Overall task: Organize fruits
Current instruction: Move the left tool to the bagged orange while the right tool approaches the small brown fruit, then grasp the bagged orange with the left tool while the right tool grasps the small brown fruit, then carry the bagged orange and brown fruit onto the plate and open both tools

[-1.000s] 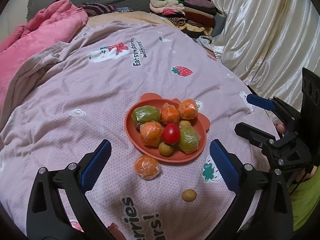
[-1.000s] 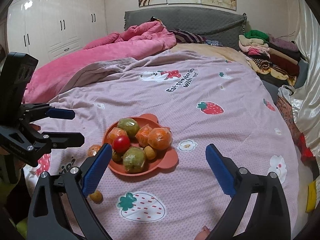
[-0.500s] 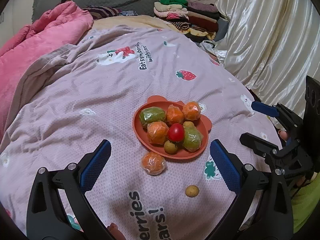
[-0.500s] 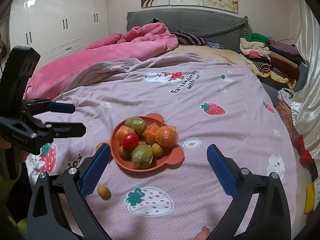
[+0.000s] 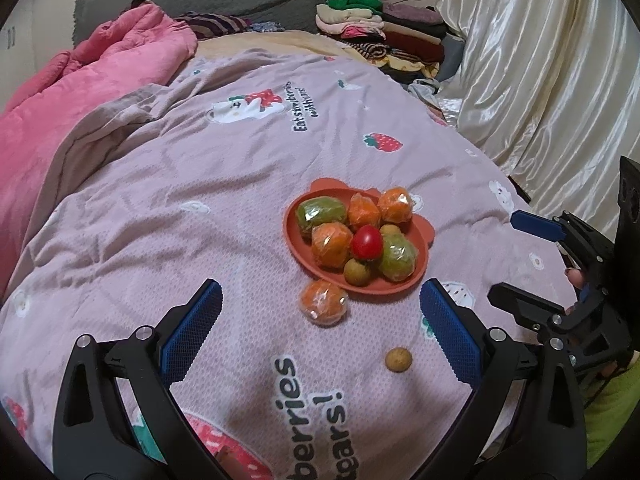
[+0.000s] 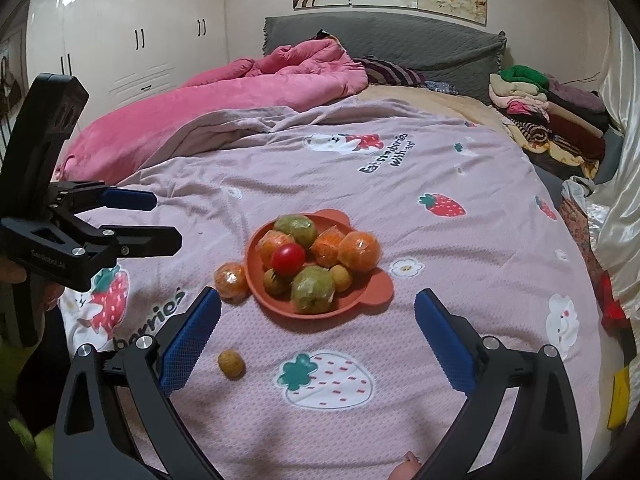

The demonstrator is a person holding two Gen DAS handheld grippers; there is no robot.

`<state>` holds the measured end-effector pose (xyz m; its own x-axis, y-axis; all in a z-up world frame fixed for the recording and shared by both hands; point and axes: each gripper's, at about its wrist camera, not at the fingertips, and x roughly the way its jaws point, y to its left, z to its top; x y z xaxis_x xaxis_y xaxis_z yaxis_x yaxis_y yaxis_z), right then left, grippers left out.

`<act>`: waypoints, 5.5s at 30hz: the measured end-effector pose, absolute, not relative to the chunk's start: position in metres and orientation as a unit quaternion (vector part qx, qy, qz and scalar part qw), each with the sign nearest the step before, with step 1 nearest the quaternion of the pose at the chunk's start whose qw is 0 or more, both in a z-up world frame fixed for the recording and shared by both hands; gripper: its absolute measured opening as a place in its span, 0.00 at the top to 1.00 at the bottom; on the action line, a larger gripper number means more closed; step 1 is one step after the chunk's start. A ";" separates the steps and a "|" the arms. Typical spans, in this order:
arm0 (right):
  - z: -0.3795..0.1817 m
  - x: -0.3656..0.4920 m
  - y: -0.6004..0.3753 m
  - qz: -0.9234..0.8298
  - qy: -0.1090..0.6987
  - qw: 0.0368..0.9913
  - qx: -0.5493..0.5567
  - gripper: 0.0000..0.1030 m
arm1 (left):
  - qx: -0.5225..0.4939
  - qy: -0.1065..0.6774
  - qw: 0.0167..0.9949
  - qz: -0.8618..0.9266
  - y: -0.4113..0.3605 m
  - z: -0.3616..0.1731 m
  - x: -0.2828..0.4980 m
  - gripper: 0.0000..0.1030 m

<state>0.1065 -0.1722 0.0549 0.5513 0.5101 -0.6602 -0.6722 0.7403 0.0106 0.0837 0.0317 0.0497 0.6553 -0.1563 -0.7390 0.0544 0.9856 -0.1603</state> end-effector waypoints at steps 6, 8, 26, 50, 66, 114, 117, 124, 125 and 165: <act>0.048 0.096 -0.165 0.348 0.339 0.865 -0.128 0.06 | -0.067 0.417 0.905 -0.049 0.040 0.042 0.076 0.10; 0.044 0.092 -0.162 0.353 0.343 0.861 -0.130 0.06 | -0.069 0.418 0.905 -0.047 0.042 0.040 0.074 0.10; 0.012 0.079 -0.151 0.367 0.376 0.841 -0.131 0.06 | -0.056 0.429 0.901 -0.042 0.038 0.026 0.070 0.10; -0.039 0.076 -0.117 0.415 0.416 0.793 -0.162 0.73 | -0.062 0.462 0.883 -0.055 0.038 -0.015 0.086 0.18; -0.034 0.087 -0.143 0.419 0.417 0.798 -0.118 0.79 | -0.068 0.470 0.876 -0.090 0.025 -0.036 0.122 0.60; 0.017 0.167 -0.172 0.382 0.355 0.849 -0.088 0.79 | -0.053 0.431 0.893 -0.120 0.007 0.017 0.171 0.68; 0.017 0.170 -0.171 0.383 0.354 0.849 -0.086 0.79 | -0.052 0.435 0.891 -0.120 0.005 0.015 0.178 0.68; 0.015 0.173 -0.170 0.385 0.356 0.847 -0.086 0.79 | -0.051 0.442 0.887 -0.121 0.004 0.011 0.187 0.68; 0.015 0.173 -0.169 0.385 0.357 0.847 -0.086 0.79 | -0.051 0.443 0.887 -0.122 0.003 0.011 0.187 0.68; 0.004 0.177 -0.162 0.375 0.373 0.844 -0.089 0.65 | -0.061 0.449 0.882 -0.130 0.004 -0.001 0.193 0.67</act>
